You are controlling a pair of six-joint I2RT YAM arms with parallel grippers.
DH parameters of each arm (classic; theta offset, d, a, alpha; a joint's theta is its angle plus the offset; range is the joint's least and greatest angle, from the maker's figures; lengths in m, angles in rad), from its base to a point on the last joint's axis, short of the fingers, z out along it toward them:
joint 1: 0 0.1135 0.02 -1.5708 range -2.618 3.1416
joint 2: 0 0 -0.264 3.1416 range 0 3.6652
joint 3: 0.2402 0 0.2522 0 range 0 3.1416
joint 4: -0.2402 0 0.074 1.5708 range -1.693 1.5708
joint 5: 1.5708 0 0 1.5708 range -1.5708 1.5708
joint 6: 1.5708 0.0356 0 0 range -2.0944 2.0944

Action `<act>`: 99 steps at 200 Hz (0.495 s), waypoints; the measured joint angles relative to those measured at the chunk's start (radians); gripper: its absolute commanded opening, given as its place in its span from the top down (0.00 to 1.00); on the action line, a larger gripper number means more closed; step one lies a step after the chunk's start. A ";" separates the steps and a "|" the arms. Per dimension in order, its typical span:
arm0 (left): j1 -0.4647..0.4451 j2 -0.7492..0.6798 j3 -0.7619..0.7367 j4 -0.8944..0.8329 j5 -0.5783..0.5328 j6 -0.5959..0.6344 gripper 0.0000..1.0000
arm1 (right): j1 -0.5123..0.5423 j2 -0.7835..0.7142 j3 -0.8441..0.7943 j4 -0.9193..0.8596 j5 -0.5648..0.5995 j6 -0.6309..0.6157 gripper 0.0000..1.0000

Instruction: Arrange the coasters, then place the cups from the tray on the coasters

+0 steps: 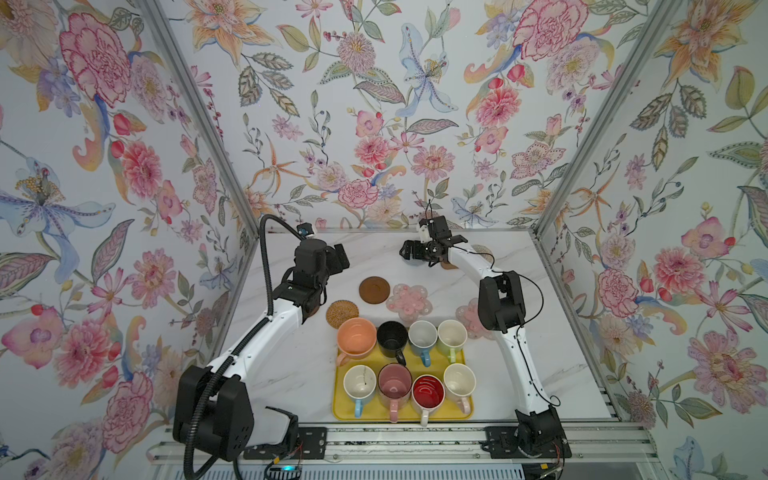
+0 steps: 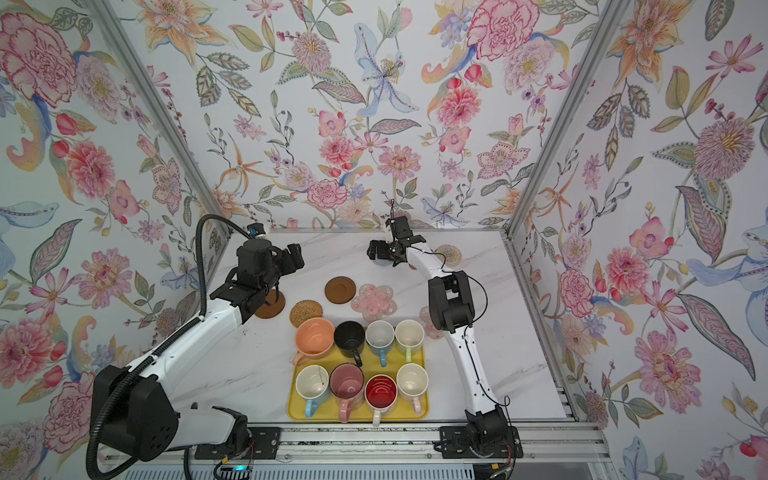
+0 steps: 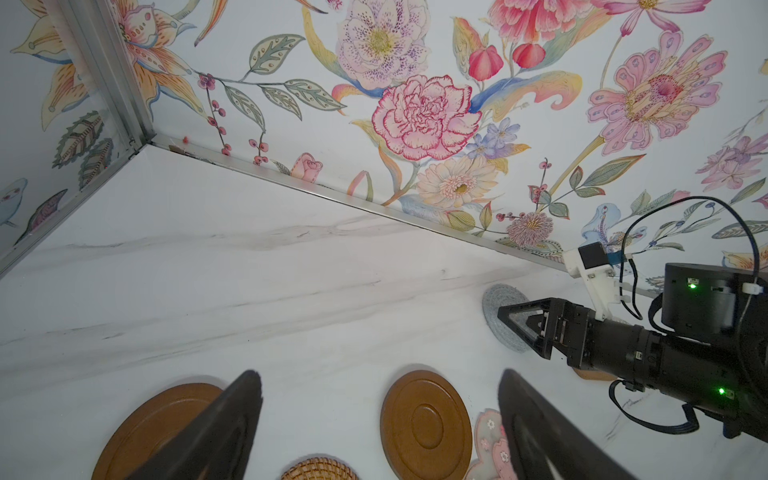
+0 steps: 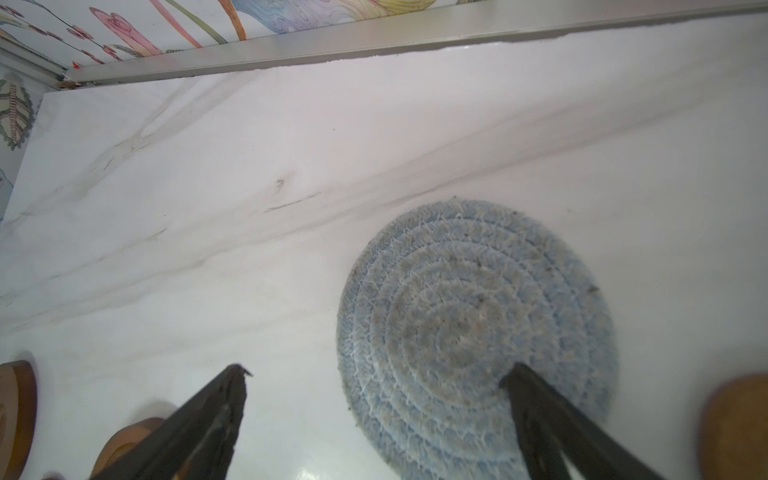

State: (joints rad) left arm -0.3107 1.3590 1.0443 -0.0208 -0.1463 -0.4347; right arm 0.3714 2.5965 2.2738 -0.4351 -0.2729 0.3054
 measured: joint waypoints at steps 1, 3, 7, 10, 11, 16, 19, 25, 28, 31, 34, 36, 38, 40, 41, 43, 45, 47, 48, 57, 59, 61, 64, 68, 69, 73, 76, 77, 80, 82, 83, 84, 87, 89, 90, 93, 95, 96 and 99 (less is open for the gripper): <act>0.001 0.000 -0.001 0.000 0.000 0.000 0.09 | 0.000 -0.001 -0.002 0.000 0.001 0.000 0.01; 0.001 0.000 -0.001 0.000 0.000 0.000 0.09 | 0.000 -0.002 -0.004 0.000 0.002 0.000 0.01; 0.002 -0.001 -0.003 0.000 0.000 0.000 0.09 | 0.000 -0.006 -0.011 0.002 0.006 -0.001 0.01; 0.003 -0.002 -0.004 0.000 0.000 0.000 0.09 | 0.000 -0.010 -0.017 0.002 0.010 -0.004 0.01; 0.003 -0.002 -0.004 0.000 0.000 0.000 0.08 | 0.000 -0.010 -0.017 0.002 0.010 -0.004 0.01; 0.005 -0.002 -0.006 0.000 0.000 0.000 0.08 | 0.000 -0.013 -0.024 0.002 0.014 -0.005 0.01; 0.006 -0.002 -0.006 0.000 0.000 0.000 0.08 | 0.000 -0.016 -0.027 0.003 0.016 -0.005 0.01; 0.008 -0.002 -0.006 0.000 0.000 0.000 0.08 | 0.000 -0.019 -0.032 0.003 0.019 -0.006 0.01; 0.008 -0.002 -0.007 0.001 0.000 0.000 0.08 | 0.000 -0.021 -0.034 0.002 0.021 -0.007 0.01; 0.008 -0.002 -0.008 0.001 0.000 0.000 0.08 | 0.000 -0.022 -0.037 0.002 0.022 -0.007 0.01; 0.010 -0.002 -0.008 0.000 0.000 0.000 0.08 | 0.000 -0.024 -0.040 0.002 0.023 -0.007 0.01; 0.010 -0.002 -0.009 0.000 0.000 0.000 0.08 | 0.000 -0.024 -0.042 0.002 0.024 -0.008 0.01; 0.010 -0.002 -0.009 0.000 0.000 0.000 0.08 | 0.000 -0.026 -0.043 0.003 0.024 -0.008 0.01; 0.011 -0.002 -0.009 0.000 0.000 0.000 0.08 | 0.000 -0.026 -0.045 0.004 0.024 -0.008 0.01; 0.011 -0.002 -0.009 0.000 0.000 0.000 0.08 | 0.000 -0.026 -0.045 0.004 0.024 -0.008 0.01; 0.011 -0.002 -0.010 0.000 0.000 0.000 0.08 | 0.000 -0.027 -0.047 0.004 0.024 -0.008 0.01; 0.011 -0.002 -0.010 0.000 0.000 0.000 0.08 | 0.000 -0.027 -0.048 0.005 0.025 -0.008 0.01; 0.012 -0.002 -0.010 0.000 0.000 0.000 0.08 | 0.000 -0.028 -0.049 0.005 0.025 -0.008 0.01; 0.011 -0.002 -0.010 0.000 0.000 0.000 0.08 | 0.000 -0.029 -0.049 0.006 0.025 -0.008 0.01; 0.012 -0.002 -0.011 0.000 0.000 0.000 0.08 | 0.000 -0.032 -0.055 0.006 0.028 -0.011 0.01; 0.012 -0.002 -0.011 0.000 0.000 0.000 0.08 | 0.001 -0.034 -0.058 0.007 0.028 -0.013 0.01; 0.012 -0.002 -0.011 0.000 0.000 0.000 0.08 | 0.001 -0.035 -0.060 0.006 0.028 -0.014 0.01; 0.012 -0.002 -0.011 0.000 0.001 -0.001 0.08 | 0.001 -0.037 -0.062 0.006 0.028 -0.014 0.01; 0.013 -0.002 -0.011 0.000 0.001 0.000 0.08 | 0.001 -0.039 -0.066 0.005 0.029 -0.015 0.01; 0.013 -0.002 -0.011 0.000 0.001 -0.001 0.08 | 0.001 -0.040 -0.066 0.005 0.029 -0.015 0.01; 0.013 -0.002 -0.011 0.000 0.001 -0.001 0.08 | 0.002 -0.040 -0.068 0.005 0.029 -0.015 0.01; 0.013 -0.002 -0.011 0.000 0.001 -0.001 0.08 | 0.002 -0.042 -0.070 0.006 0.029 -0.015 0.01; 0.014 -0.002 -0.011 0.000 0.001 -0.001 0.08 | 0.002 -0.042 -0.071 0.005 0.030 -0.016 0.01; 0.014 -0.002 -0.011 0.000 0.001 -0.001 0.08 | 0.003 -0.042 -0.072 0.006 0.030 -0.016 0.01; 0.014 -0.002 -0.011 0.000 0.001 -0.002 0.08 | 0.003 -0.043 -0.072 0.006 0.030 -0.016 0.01; 0.014 -0.002 -0.011 0.000 0.001 -0.003 0.08 | 0.003 -0.043 -0.073 0.006 0.031 -0.016 0.01; 0.014 -0.002 -0.011 0.000 0.001 -0.003 0.08 | 0.003 -0.044 -0.073 0.006 0.031 -0.016 0.01; 0.014 -0.002 -0.011 0.000 0.001 -0.003 0.08 | 0.005 -0.045 -0.076 0.008 0.031 -0.016 0.01; 0.014 -0.002 -0.011 0.000 0.001 -0.004 0.08 | 0.005 -0.047 -0.077 0.007 0.032 -0.016 0.01; 0.014 -0.002 -0.011 0.000 0.002 -0.004 0.08 | 0.005 -0.047 -0.078 0.007 0.032 -0.016 0.01; 0.014 -0.003 -0.011 0.000 0.002 -0.004 0.08 | 0.005 -0.048 -0.079 0.007 0.032 -0.018 0.01; 0.015 -0.003 -0.011 0.000 0.002 -0.004 0.08 | 0.005 -0.050 -0.082 0.007 0.032 -0.018 0.01; 0.015 -0.003 -0.011 0.000 0.002 -0.004 0.08 | 0.005 -0.051 -0.084 0.007 0.032 -0.018 0.01; 0.016 -0.003 -0.011 0.000 0.003 -0.004 0.08 | 0.006 -0.054 -0.087 0.005 0.033 -0.019 0.01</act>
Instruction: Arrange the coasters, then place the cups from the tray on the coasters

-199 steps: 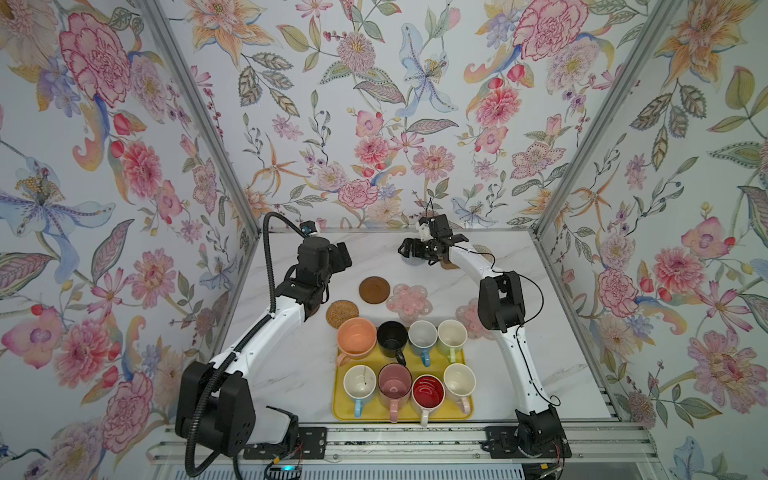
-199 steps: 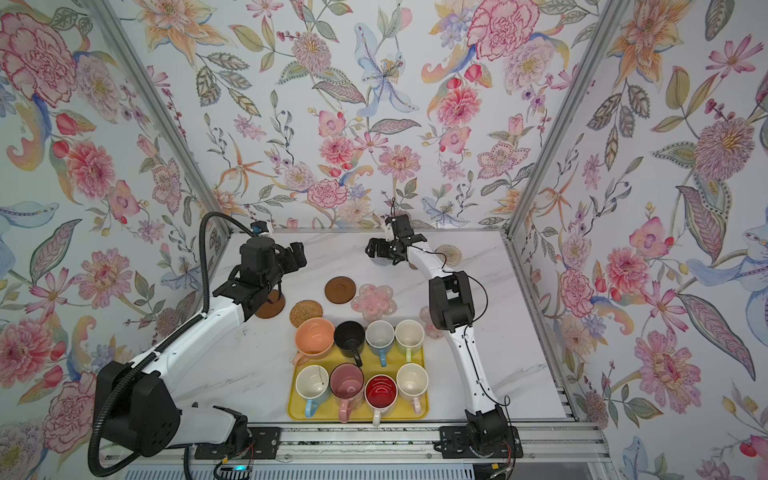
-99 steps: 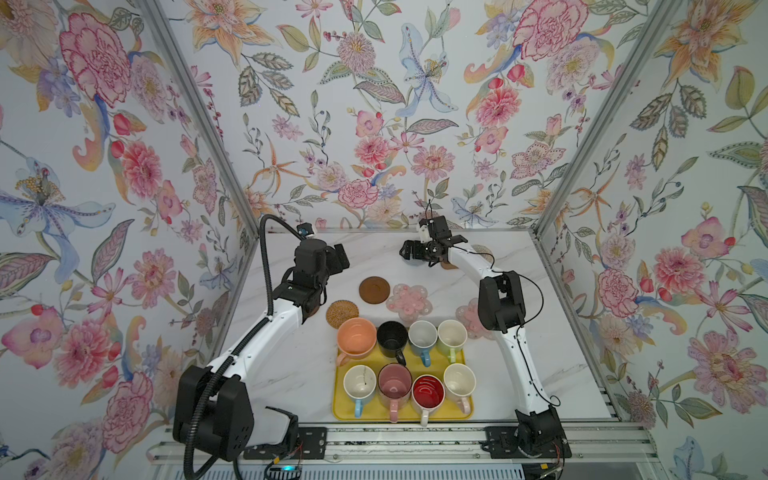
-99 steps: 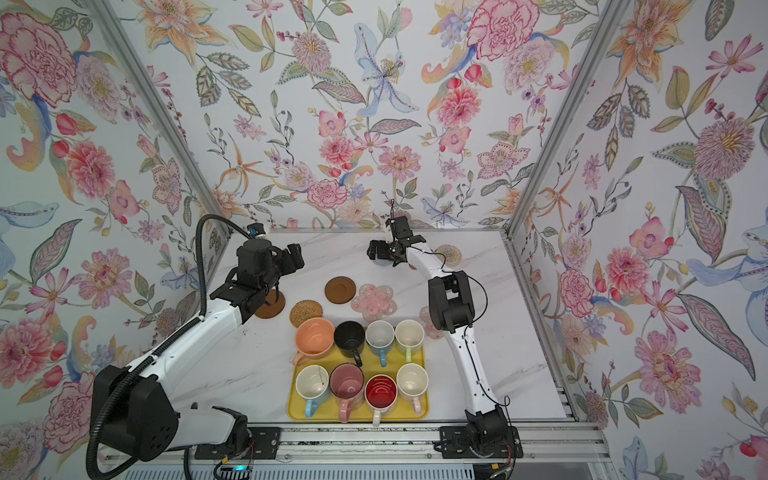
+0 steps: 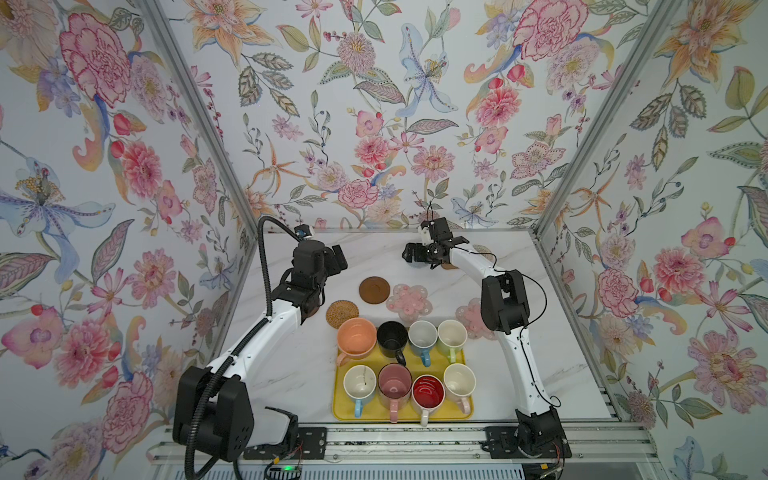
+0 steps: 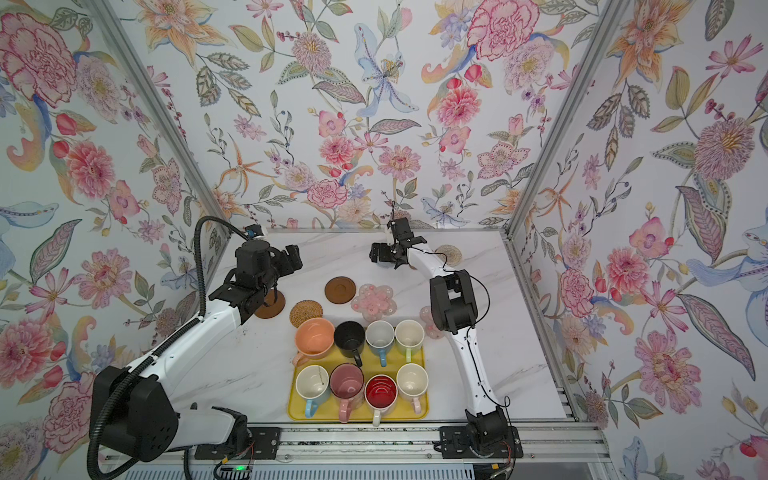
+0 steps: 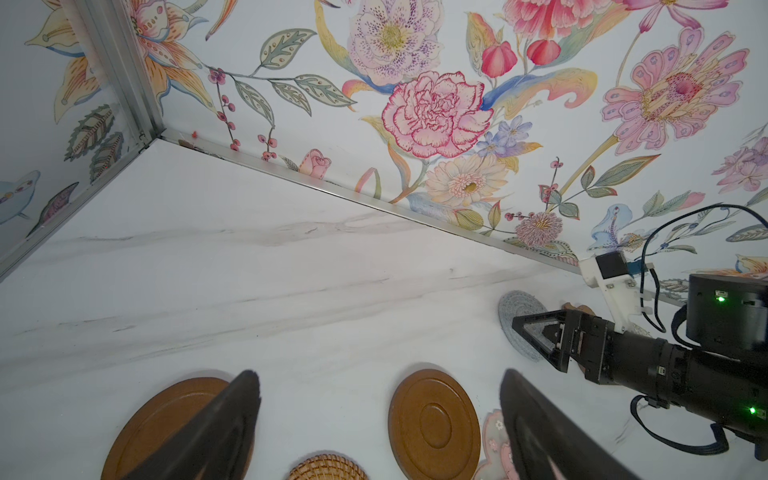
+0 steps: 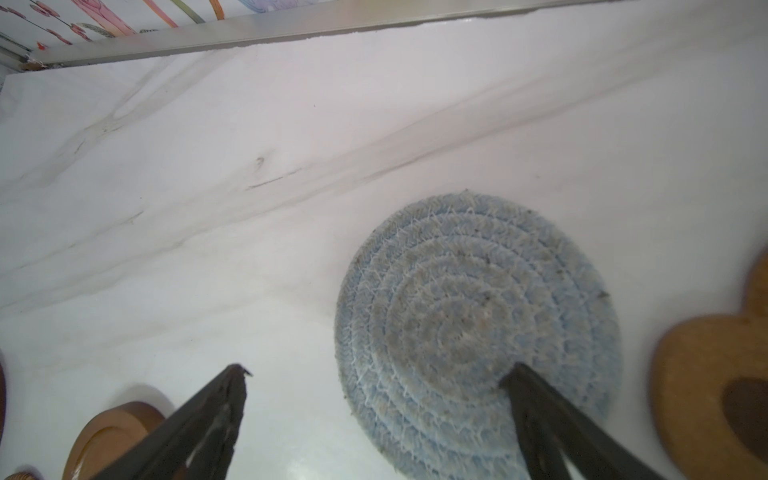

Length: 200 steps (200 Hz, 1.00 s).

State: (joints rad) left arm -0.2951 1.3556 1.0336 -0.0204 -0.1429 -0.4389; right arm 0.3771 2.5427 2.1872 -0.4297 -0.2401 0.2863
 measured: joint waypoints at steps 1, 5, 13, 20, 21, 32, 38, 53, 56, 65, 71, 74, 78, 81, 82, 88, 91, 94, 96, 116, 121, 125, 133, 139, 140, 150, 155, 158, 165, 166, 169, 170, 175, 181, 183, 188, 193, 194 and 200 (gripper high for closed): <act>0.000 0.000 0.000 0.000 0.000 0.000 0.08 | 0.001 -0.001 -0.002 0.000 0.001 0.000 0.01; 0.001 0.000 0.000 0.000 0.000 -0.001 0.08 | 0.001 -0.005 -0.007 -0.001 0.003 0.000 0.01; 0.002 -0.002 0.000 0.000 0.000 -0.003 0.08 | 0.003 -0.011 -0.015 -0.004 0.006 0.000 0.01; 0.003 -0.002 0.000 0.000 0.000 -0.003 0.07 | 0.004 -0.016 -0.023 -0.005 0.010 0.000 0.01; 0.003 -0.002 0.000 0.000 0.000 -0.003 0.08 | 0.004 -0.017 -0.023 -0.006 0.010 0.000 0.01; 0.003 -0.003 0.000 0.000 0.001 -0.003 0.08 | 0.006 -0.021 -0.030 -0.009 0.014 0.000 0.01; 0.004 -0.003 -0.001 0.001 0.001 -0.003 0.07 | 0.007 -0.022 -0.032 -0.008 0.016 -0.001 0.01; 0.005 -0.005 -0.006 0.008 0.001 -0.003 0.07 | 0.008 -0.029 -0.044 -0.006 0.017 -0.003 0.01; 0.005 -0.006 -0.007 0.008 0.001 -0.003 0.08 | 0.009 -0.031 -0.046 -0.007 0.017 -0.003 0.01; 0.006 -0.007 -0.011 0.009 0.002 -0.003 0.08 | 0.009 -0.036 -0.055 -0.008 0.017 -0.003 0.01; 0.007 -0.008 -0.015 0.009 0.003 -0.004 0.07 | 0.010 -0.037 -0.057 -0.009 0.018 -0.003 0.01; 0.008 -0.009 -0.015 0.010 0.004 -0.004 0.08 | 0.010 -0.038 -0.057 -0.009 0.018 -0.003 0.01; 0.008 -0.009 -0.016 0.010 0.004 -0.004 0.08 | 0.010 -0.039 -0.057 -0.009 0.020 -0.003 0.01; 0.008 -0.009 -0.017 0.012 0.004 -0.004 0.07 | 0.010 -0.039 -0.057 -0.009 0.021 -0.003 0.01; 0.008 -0.009 -0.017 0.012 0.004 -0.004 0.08 | 0.011 -0.039 -0.057 -0.010 0.021 -0.003 0.01; 0.008 -0.009 -0.017 0.014 0.005 -0.004 0.08 | 0.011 -0.039 -0.057 -0.012 0.021 -0.003 0.01; 0.008 -0.009 -0.017 0.015 0.005 -0.004 0.07 | 0.011 -0.041 -0.057 -0.013 0.022 -0.003 0.01; 0.008 -0.009 -0.017 0.016 0.005 -0.004 0.08 | 0.012 -0.041 -0.057 -0.016 0.024 -0.003 0.01; 0.008 -0.009 -0.017 0.016 0.005 -0.004 0.07 | 0.012 -0.042 -0.057 -0.017 0.024 -0.003 0.01; 0.009 -0.010 -0.017 0.022 0.008 -0.004 0.07 | 0.014 -0.056 -0.057 -0.045 0.026 -0.003 0.01; 0.009 -0.010 -0.017 0.023 0.008 -0.004 0.07 | 0.016 -0.063 -0.057 -0.052 0.029 -0.003 0.01; 0.009 -0.010 -0.017 0.024 0.008 -0.004 0.07 | 0.016 -0.071 -0.057 -0.058 0.033 -0.003 0.01; 0.010 -0.010 -0.017 0.027 0.008 -0.004 0.07 | 0.016 -0.087 -0.057 -0.068 0.040 -0.005 0.01; 0.010 -0.010 -0.018 0.030 0.011 -0.004 0.07 | 0.016 -0.108 -0.057 -0.080 0.049 -0.008 0.01; 0.010 -0.010 -0.018 0.030 0.011 -0.004 0.07 | 0.016 -0.108 -0.057 -0.080 0.049 -0.008 0.01; 0.013 -0.010 -0.019 0.035 0.014 -0.003 0.07 | 0.016 -0.160 -0.070 -0.084 0.071 -0.013 0.01; 0.014 -0.010 -0.021 0.039 0.016 -0.003 0.07 | 0.016 -0.189 -0.085 -0.084 0.080 -0.014 0.01; 0.015 -0.010 -0.022 0.040 0.017 -0.002 0.07 | 0.016 -0.211 -0.099 -0.085 0.090 -0.016 0.01; 0.016 -0.012 -0.025 0.041 0.020 0.002 0.07 | 0.016 -0.270 -0.134 -0.083 0.107 -0.018 0.01; 0.016 -0.012 -0.025 0.041 0.020 0.002 0.07 | 0.016 -0.270 -0.134 -0.083 0.107 -0.018 0.01; 0.016 -0.013 -0.026 0.041 0.020 0.005 0.07 | 0.015 -0.301 -0.157 -0.078 0.113 -0.021 0.01; 0.016 -0.013 -0.027 0.041 0.020 0.006 0.07 | 0.015 -0.312 -0.163 -0.079 0.117 -0.021 0.01; 0.018 -0.016 -0.029 0.040 0.020 0.012 0.06 | 0.015 -0.369 -0.208 -0.073 0.134 -0.022 0.01; 0.018 -0.021 -0.034 0.040 0.019 0.023 0.06 | 0.015 -0.433 -0.262 -0.064 0.155 -0.023 0.01; 0.018 -0.023 -0.035 0.040 0.019 0.025 0.06 | 0.015 -0.455 -0.282 -0.063 0.159 -0.023 0.01; 0.019 -0.029 -0.039 0.042 0.018 0.034 0.06 | 0.014 -0.518 -0.339 -0.056 0.179 -0.023 0.01; 0.021 -0.037 -0.045 0.042 0.017 0.044 0.06 | 0.014 -0.583 -0.396 -0.051 0.202 -0.022 0.01; 0.021 -0.037 -0.045 0.042 0.017 0.044 0.06 | 0.014 -0.583 -0.396 -0.051 0.202 -0.022 0.01; 0.023 -0.049 -0.053 0.043 0.013 0.056 0.06 | 0.013 -0.658 -0.470 -0.049 0.227 -0.021 0.01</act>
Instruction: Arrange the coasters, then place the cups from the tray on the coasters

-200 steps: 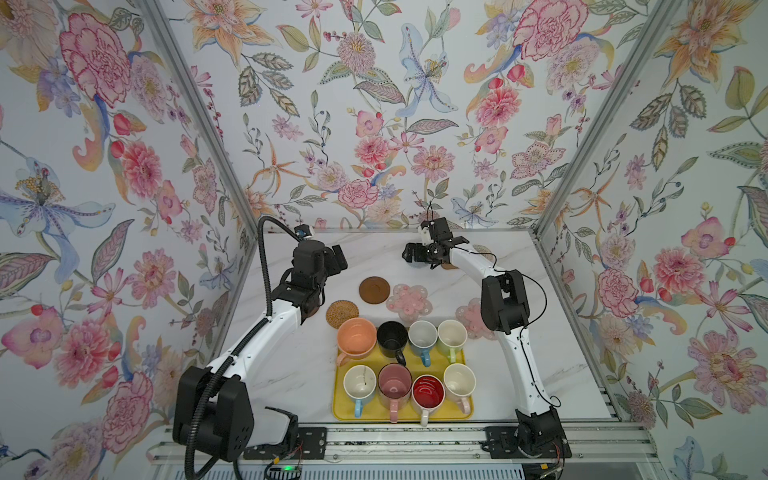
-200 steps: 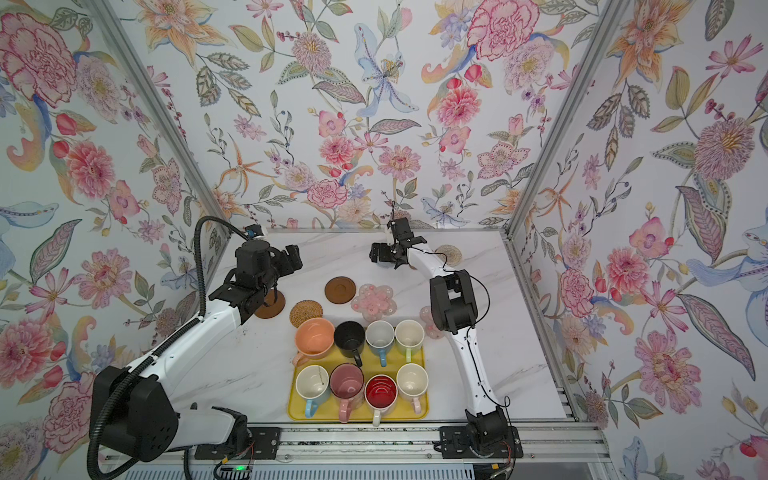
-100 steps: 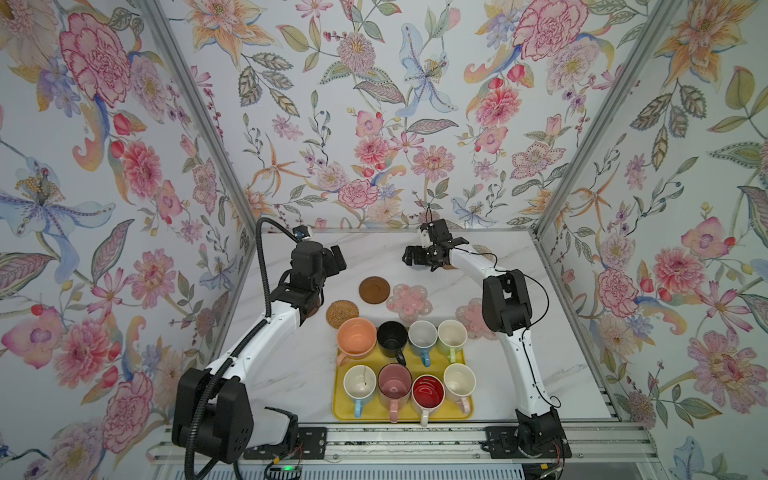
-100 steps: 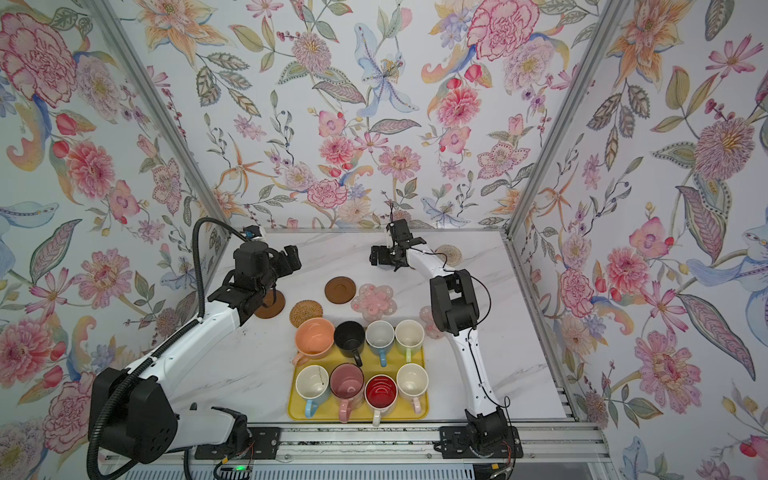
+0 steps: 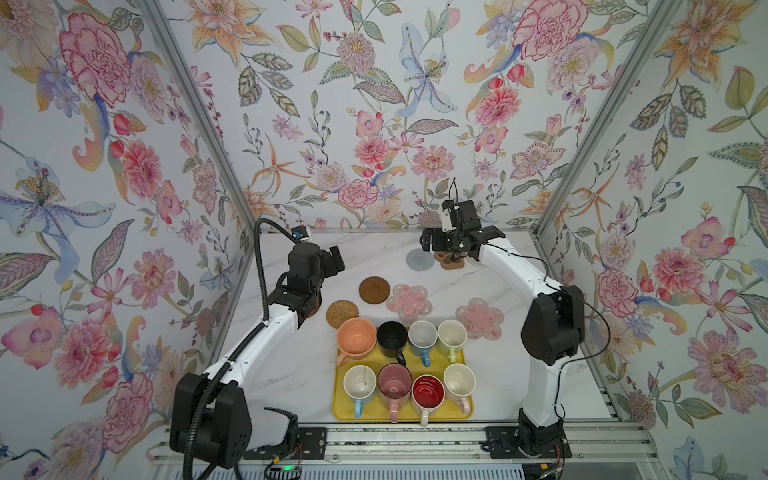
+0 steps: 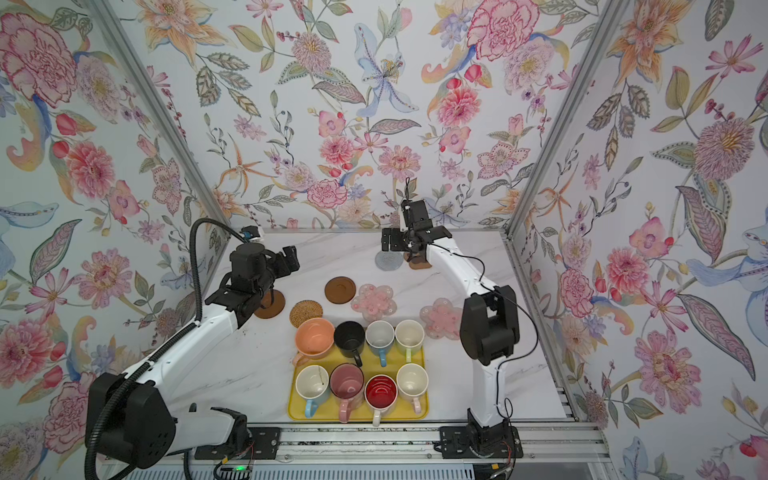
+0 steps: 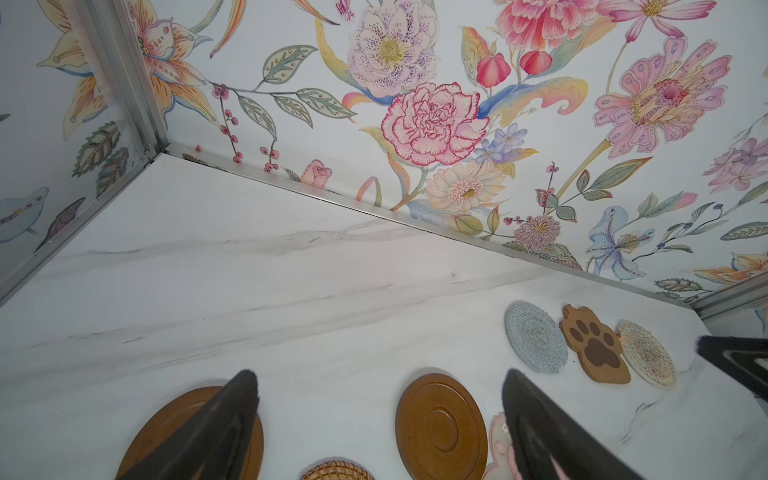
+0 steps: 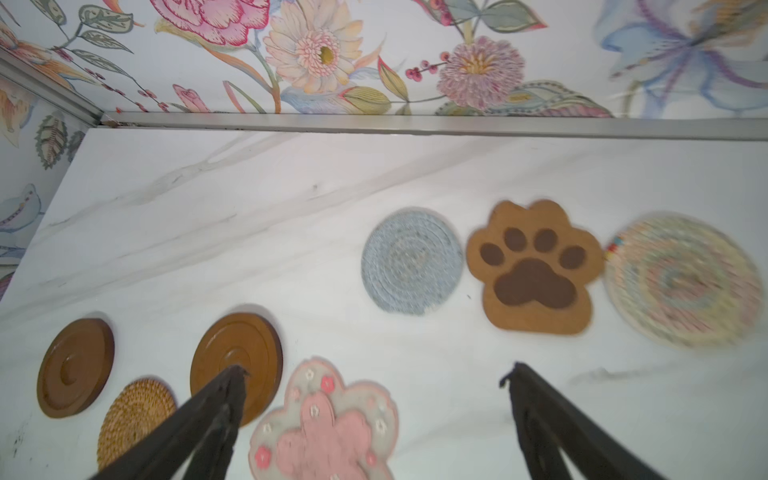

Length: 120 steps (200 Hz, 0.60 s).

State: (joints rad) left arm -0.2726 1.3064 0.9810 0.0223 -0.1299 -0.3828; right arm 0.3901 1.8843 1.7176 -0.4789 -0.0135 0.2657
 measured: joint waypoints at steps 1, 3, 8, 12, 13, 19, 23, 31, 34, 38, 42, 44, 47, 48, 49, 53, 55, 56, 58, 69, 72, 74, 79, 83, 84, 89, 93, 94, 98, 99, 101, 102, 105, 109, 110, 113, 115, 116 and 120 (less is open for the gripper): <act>0.000 0.000 0.000 0.000 0.000 0.000 0.05 | 0.000 0.000 0.000 0.000 0.000 0.000 0.01; 0.001 -0.005 -0.003 0.000 -0.002 0.004 0.05 | -0.002 -0.035 -0.029 0.004 0.008 0.000 0.01; 0.003 -0.013 -0.008 0.002 -0.003 0.013 0.05 | -0.005 -0.084 -0.079 0.011 0.024 0.006 0.01; 0.005 -0.018 -0.011 0.002 -0.005 0.019 0.05 | -0.007 -0.122 -0.119 0.011 0.034 0.009 0.01; 0.005 -0.019 -0.012 0.002 -0.005 0.021 0.05 | -0.008 -0.130 -0.127 0.011 0.035 0.010 0.01; 0.008 -0.029 -0.017 0.003 -0.006 0.029 0.05 | -0.013 -0.186 -0.193 0.014 0.046 0.019 0.01; 0.010 -0.032 -0.020 0.006 -0.007 0.033 0.05 | -0.018 -0.220 -0.235 0.016 0.053 0.031 0.01; 0.015 -0.042 -0.032 0.018 -0.009 0.044 0.05 | -0.032 -0.291 -0.330 0.014 0.065 0.048 0.01; 0.017 -0.044 -0.035 0.021 -0.009 0.047 0.05 | -0.039 -0.322 -0.367 0.008 0.077 0.055 0.01; 0.019 -0.047 -0.041 0.027 -0.009 0.048 0.05 | -0.045 -0.348 -0.406 0.000 0.085 0.064 0.01; 0.022 -0.051 -0.049 0.032 -0.010 0.051 0.04 | -0.052 -0.381 -0.446 -0.017 0.097 0.073 0.01; 0.024 -0.052 -0.053 0.035 -0.009 0.052 0.04 | -0.055 -0.391 -0.459 -0.022 0.104 0.079 0.01; 0.025 -0.054 -0.058 0.040 -0.009 0.054 0.04 | -0.059 -0.413 -0.488 -0.037 0.110 0.084 0.01; 0.026 -0.054 -0.059 0.040 -0.009 0.054 0.04 | -0.063 -0.421 -0.498 -0.045 0.114 0.085 0.01; 0.026 -0.054 -0.061 0.042 -0.010 0.054 0.04 | -0.065 -0.426 -0.505 -0.050 0.117 0.088 0.01; 0.029 -0.055 -0.067 0.048 -0.009 0.055 0.04 | -0.071 -0.446 -0.529 -0.063 0.129 0.100 0.01; 0.031 -0.055 -0.070 0.050 -0.009 0.055 0.04 | -0.074 -0.461 -0.548 -0.074 0.136 0.103 0.01; 0.031 -0.055 -0.071 0.051 -0.009 0.056 0.04 | -0.076 -0.465 -0.553 -0.076 0.138 0.105 0.01; 0.033 -0.055 -0.075 0.054 -0.010 0.057 0.04 | -0.079 -0.477 -0.566 -0.084 0.143 0.113 0.01; 0.041 -0.055 -0.090 0.063 -0.010 0.058 0.04 | -0.089 -0.534 -0.631 -0.128 0.167 0.142 0.01; 0.044 -0.055 -0.093 0.064 -0.010 0.058 0.04 | -0.091 -0.552 -0.651 -0.140 0.172 0.152 0.01; 0.045 -0.055 -0.095 0.066 -0.010 0.058 0.04 | -0.092 -0.563 -0.662 -0.150 0.177 0.160 0.01; 0.049 -0.055 -0.100 0.069 -0.010 0.058 0.04 | -0.095 -0.584 -0.685 -0.162 0.181 0.171 0.01; 0.052 -0.055 -0.103 0.071 -0.010 0.058 0.04 | -0.097 -0.603 -0.705 -0.175 0.185 0.183 0.01; 0.053 -0.055 -0.103 0.071 -0.010 0.058 0.04 | -0.098 -0.606 -0.708 -0.177 0.186 0.185 0.01; 0.056 -0.055 -0.107 0.074 -0.010 0.058 0.04 | -0.098 -0.628 -0.730 -0.191 0.190 0.200 0.02; 0.059 -0.055 -0.110 0.077 -0.010 0.058 0.04 | -0.100 -0.642 -0.749 -0.201 0.191 0.209 0.02; 0.059 -0.055 -0.110 0.077 -0.010 0.058 0.04 | -0.100 -0.642 -0.749 -0.201 0.191 0.209 0.02; 0.061 -0.055 -0.111 0.078 -0.010 0.057 0.03 | -0.101 -0.653 -0.761 -0.209 0.193 0.219 0.02; 0.061 -0.055 -0.112 0.078 -0.010 0.057 0.03 | -0.102 -0.657 -0.766 -0.214 0.194 0.222 0.02; 0.062 -0.055 -0.113 0.079 -0.010 0.057 0.03 | -0.103 -0.660 -0.771 -0.216 0.194 0.225 0.02; 0.063 -0.055 -0.113 0.080 -0.010 0.057 0.03 | -0.103 -0.662 -0.776 -0.219 0.194 0.228 0.03; 0.064 -0.055 -0.115 0.084 -0.010 0.057 0.03 | -0.104 -0.667 -0.785 -0.220 0.194 0.235 0.03; 0.065 -0.055 -0.118 0.087 -0.010 0.057 0.03 | -0.104 -0.671 -0.797 -0.224 0.194 0.241 0.03; 0.066 -0.055 -0.118 0.088 -0.009 0.056 0.03 | -0.104 -0.672 -0.801 -0.225 0.194 0.243 0.04; 0.066 -0.055 -0.120 0.090 -0.010 0.056 0.03 | -0.105 -0.674 -0.812 -0.227 0.194 0.251 0.04; 0.067 -0.055 -0.121 0.092 -0.009 0.056 0.03 | -0.105 -0.674 -0.818 -0.229 0.194 0.253 0.04; 0.067 -0.055 -0.122 0.093 -0.009 0.055 0.03 | -0.105 -0.674 -0.822 -0.230 0.193 0.254 0.05; 0.069 -0.055 -0.124 0.097 -0.009 0.054 0.03 | -0.105 -0.673 -0.832 -0.232 0.192 0.263 0.05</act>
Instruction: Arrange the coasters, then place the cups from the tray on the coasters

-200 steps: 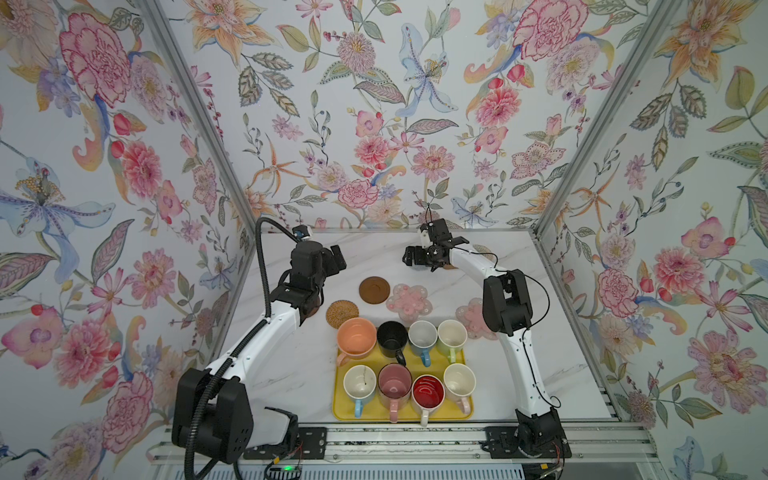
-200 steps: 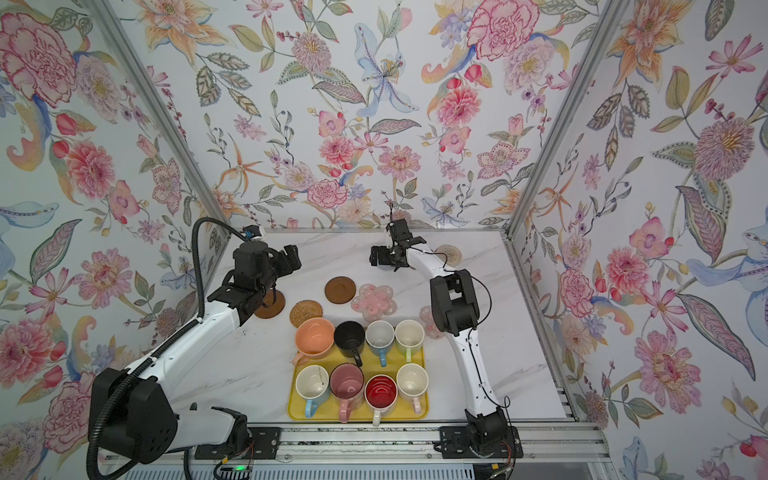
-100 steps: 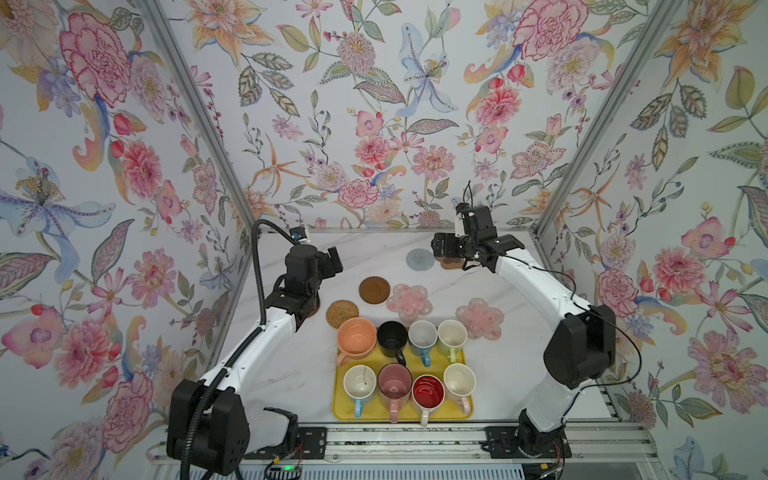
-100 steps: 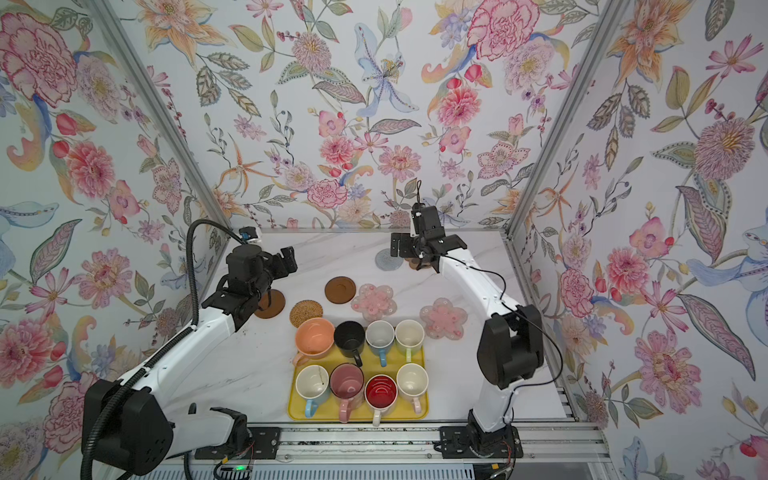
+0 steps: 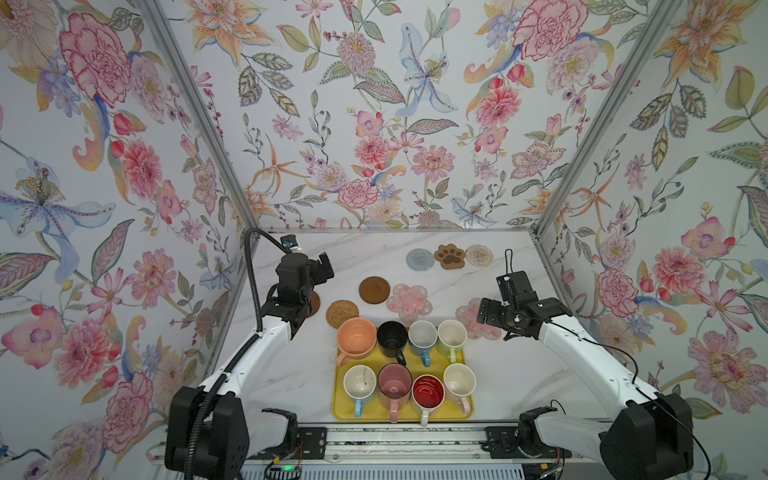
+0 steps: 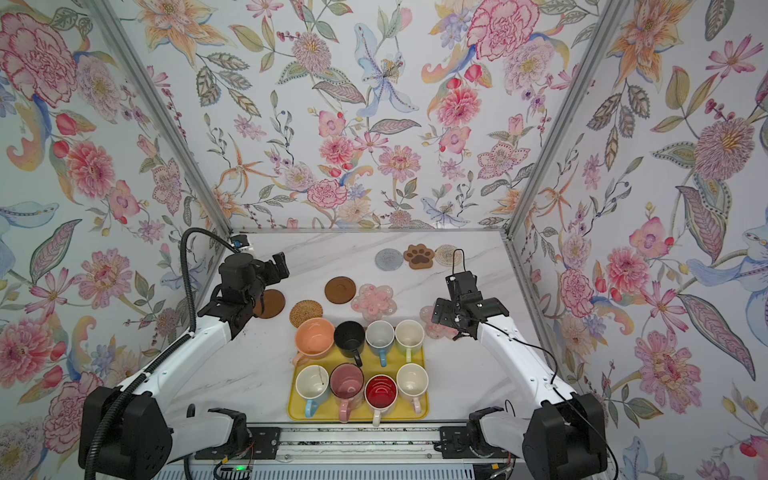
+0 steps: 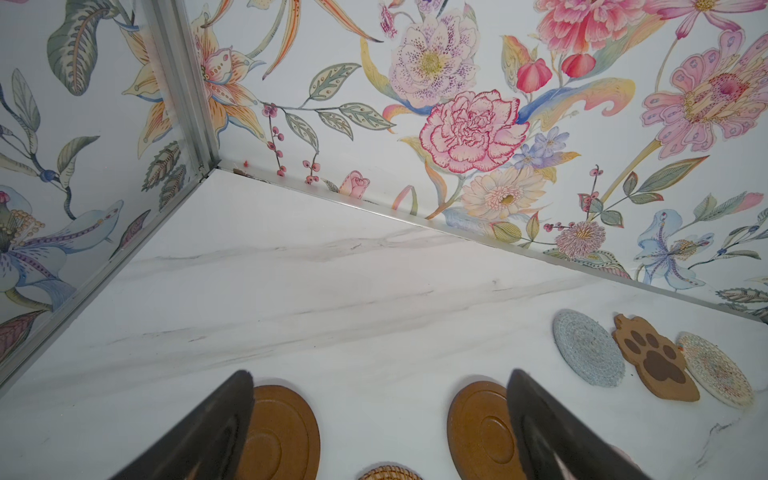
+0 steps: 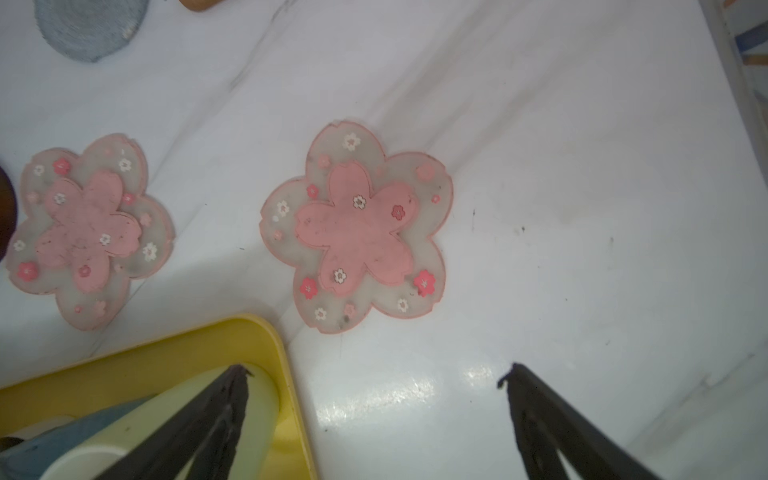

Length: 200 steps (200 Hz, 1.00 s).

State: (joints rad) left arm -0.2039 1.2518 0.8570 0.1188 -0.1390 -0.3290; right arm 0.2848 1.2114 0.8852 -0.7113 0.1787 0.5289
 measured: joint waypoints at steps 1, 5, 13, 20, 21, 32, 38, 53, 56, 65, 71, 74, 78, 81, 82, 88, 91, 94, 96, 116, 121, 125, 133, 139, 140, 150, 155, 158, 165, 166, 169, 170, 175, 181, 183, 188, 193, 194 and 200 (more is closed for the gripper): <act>0.000 0.000 -0.001 0.001 0.000 -0.001 0.03 | 0.000 0.000 -0.002 0.000 0.000 0.000 0.05; 0.001 0.000 -0.003 0.004 0.000 -0.001 0.03 | 0.000 0.003 -0.012 -0.002 -0.003 0.004 0.06; 0.003 0.000 -0.007 0.009 0.000 -0.002 0.03 | -0.001 0.011 -0.031 -0.005 -0.005 0.014 0.07; 0.003 -0.001 -0.010 0.013 0.000 -0.005 0.03 | -0.001 0.022 -0.040 -0.006 -0.006 0.019 0.09; 0.003 -0.001 -0.010 0.014 0.000 -0.005 0.03 | -0.001 0.026 -0.042 -0.005 -0.006 0.019 0.09; 0.004 -0.003 -0.013 0.018 0.001 -0.008 0.03 | -0.002 0.051 -0.046 -0.001 -0.007 0.024 0.11; 0.005 -0.005 -0.015 0.018 0.001 -0.009 0.02 | -0.004 0.070 -0.046 0.006 -0.011 0.026 0.13; 0.010 -0.010 -0.018 0.018 0.001 -0.012 0.02 | -0.005 0.112 -0.045 0.033 -0.017 0.027 0.15; 0.010 -0.012 -0.019 0.018 0.001 -0.012 0.02 | -0.005 0.118 -0.045 0.037 -0.018 0.026 0.15; 0.011 -0.017 -0.020 0.018 0.003 -0.013 0.02 | -0.005 0.145 -0.043 0.055 -0.018 0.026 0.16; 0.012 -0.022 -0.020 0.018 0.004 -0.016 0.02 | -0.005 0.162 -0.042 0.067 -0.021 0.024 0.17; 0.012 -0.024 -0.020 0.018 0.003 -0.016 0.02 | -0.007 0.170 -0.042 0.074 -0.022 0.026 0.18; 0.013 -0.027 -0.021 0.019 0.004 -0.017 0.02 | -0.008 0.182 -0.042 0.086 -0.025 0.024 0.18; 0.014 -0.030 -0.022 0.019 0.004 -0.019 0.02 | -0.009 0.187 -0.042 0.091 -0.026 0.025 0.19; 0.014 -0.031 -0.022 0.019 0.004 -0.019 0.02 | -0.010 0.189 -0.042 0.094 -0.026 0.024 0.19; 0.014 -0.035 -0.024 0.022 0.004 -0.019 0.02 | -0.013 0.205 -0.042 0.108 -0.032 0.022 0.19; 0.014 -0.037 -0.025 0.024 0.004 -0.019 0.02 | -0.015 0.215 -0.040 0.116 -0.034 0.018 0.20; 0.014 -0.040 -0.026 0.025 0.004 -0.020 0.02 | -0.017 0.222 -0.039 0.120 -0.036 0.019 0.20; 0.014 -0.040 -0.026 0.025 0.004 -0.019 0.02 | -0.018 0.226 -0.038 0.122 -0.037 0.018 0.20; 0.014 -0.046 -0.026 0.025 0.004 -0.024 0.01 | -0.030 0.283 -0.014 0.157 -0.040 0.010 0.22; 0.014 -0.046 -0.026 0.025 0.004 -0.025 0.01 | -0.032 0.295 -0.008 0.164 -0.040 0.006 0.22; 0.015 -0.046 -0.026 0.025 0.004 -0.027 0.01 | -0.032 0.304 -0.002 0.172 -0.040 0.004 0.23; 0.015 -0.046 -0.026 0.025 0.005 -0.027 0.01 | -0.033 0.318 0.008 0.184 -0.040 0.000 0.24; 0.016 -0.046 -0.026 0.025 0.005 -0.028 0.01 | -0.033 0.327 0.016 0.193 -0.040 -0.001 0.24; 0.016 -0.046 -0.026 0.025 0.005 -0.028 0.01 | -0.033 0.330 0.018 0.196 -0.040 -0.002 0.24; 0.016 -0.046 -0.026 0.025 0.005 -0.031 0.01 | -0.034 0.348 0.032 0.211 -0.040 -0.005 0.25; 0.016 -0.046 -0.026 0.025 0.005 -0.032 0.01 | -0.034 0.358 0.038 0.217 -0.040 -0.008 0.26; 0.016 -0.046 -0.026 0.025 0.005 -0.034 0.01 | -0.034 0.363 0.042 0.223 -0.040 -0.009 0.26; 0.016 -0.046 -0.026 0.025 0.005 -0.034 0.01 | -0.034 0.373 0.046 0.235 -0.040 -0.010 0.27; 0.016 -0.046 -0.026 0.024 0.005 -0.035 0.01 | -0.034 0.373 0.046 0.235 -0.040 -0.010 0.27; 0.016 -0.046 -0.026 0.025 0.005 -0.035 0.01 | -0.034 0.379 0.047 0.239 -0.040 -0.012 0.27; 0.016 -0.046 -0.026 0.025 0.005 -0.035 0.01 | -0.034 0.380 0.047 0.240 -0.040 -0.012 0.27; 0.016 -0.046 -0.026 0.025 0.005 -0.035 0.01 | -0.034 0.388 0.050 0.245 -0.040 -0.012 0.27; 0.016 -0.046 -0.026 0.025 0.007 -0.035 0.01 | -0.034 0.397 0.051 0.253 -0.040 -0.013 0.28; 0.017 -0.046 -0.026 0.025 0.008 -0.035 0.01 | -0.034 0.399 0.051 0.254 -0.040 -0.013 0.28; 0.017 -0.046 -0.026 0.025 0.008 -0.035 0.01 | -0.034 0.407 0.052 0.260 -0.040 -0.013 0.29; 0.018 -0.046 -0.026 0.025 0.009 -0.035 0.01 | -0.034 0.415 0.052 0.265 -0.040 -0.013 0.29; 0.018 -0.046 -0.026 0.025 0.009 -0.035 0.01 | -0.034 0.416 0.052 0.266 -0.040 -0.013 0.29; 0.019 -0.046 -0.026 0.025 0.010 -0.036 0.01 | -0.034 0.424 0.052 0.270 -0.040 -0.013 0.30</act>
State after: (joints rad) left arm -0.1844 1.2060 0.8307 0.1436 -0.1291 -0.3649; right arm 0.2508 1.6352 0.9371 -0.4408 0.1387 0.5163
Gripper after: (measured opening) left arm 0.989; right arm 0.712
